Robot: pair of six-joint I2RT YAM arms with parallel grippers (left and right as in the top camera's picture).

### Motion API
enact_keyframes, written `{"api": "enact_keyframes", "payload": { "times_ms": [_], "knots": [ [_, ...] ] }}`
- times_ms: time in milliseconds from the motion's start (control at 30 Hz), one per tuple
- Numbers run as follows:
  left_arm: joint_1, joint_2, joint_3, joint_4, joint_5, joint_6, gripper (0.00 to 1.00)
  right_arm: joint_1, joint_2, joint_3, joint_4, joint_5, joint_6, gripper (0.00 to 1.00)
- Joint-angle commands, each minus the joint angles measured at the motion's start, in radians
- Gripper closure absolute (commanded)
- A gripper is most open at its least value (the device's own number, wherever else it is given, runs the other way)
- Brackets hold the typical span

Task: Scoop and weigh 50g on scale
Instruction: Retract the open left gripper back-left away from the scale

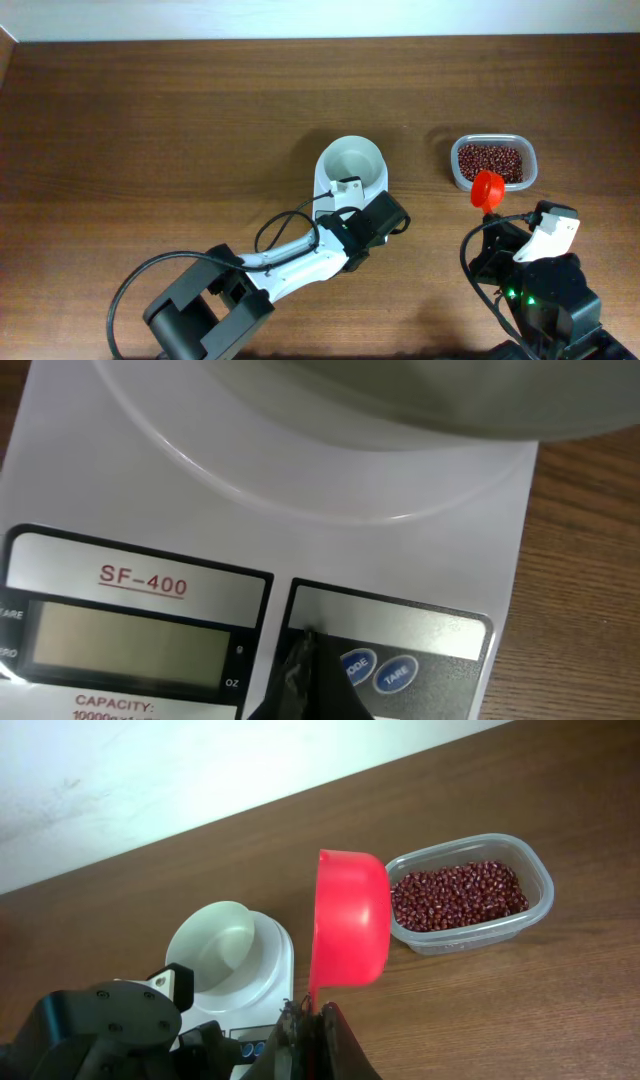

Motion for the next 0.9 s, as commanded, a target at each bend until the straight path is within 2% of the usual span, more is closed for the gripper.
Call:
{"api": "enact_keyframes", "payload": {
  "times_ms": [0, 533, 700, 867],
  "knots": [
    [-0.003, 0.021, 0.012, -0.014, -0.003, 0.016, 1.0, -0.005, -0.005, 0.013, 0.004, 0.019, -0.01, 0.96],
    [-0.003, 0.055, 0.011, 0.031, 0.023, 0.013, 1.0, -0.005, -0.005, 0.013, 0.011, 0.019, -0.01, 0.96],
    [-0.002, -0.04, 0.011, -0.069, 0.023, 0.016, 1.0, -0.005, -0.005, 0.013, 0.013, 0.019, -0.01, 0.96],
    [-0.003, -0.238, 0.011, -0.237, 0.023, 0.017, 1.0, -0.005, -0.005, 0.013, 0.037, 0.019, -0.01, 0.96]
  ]
}}
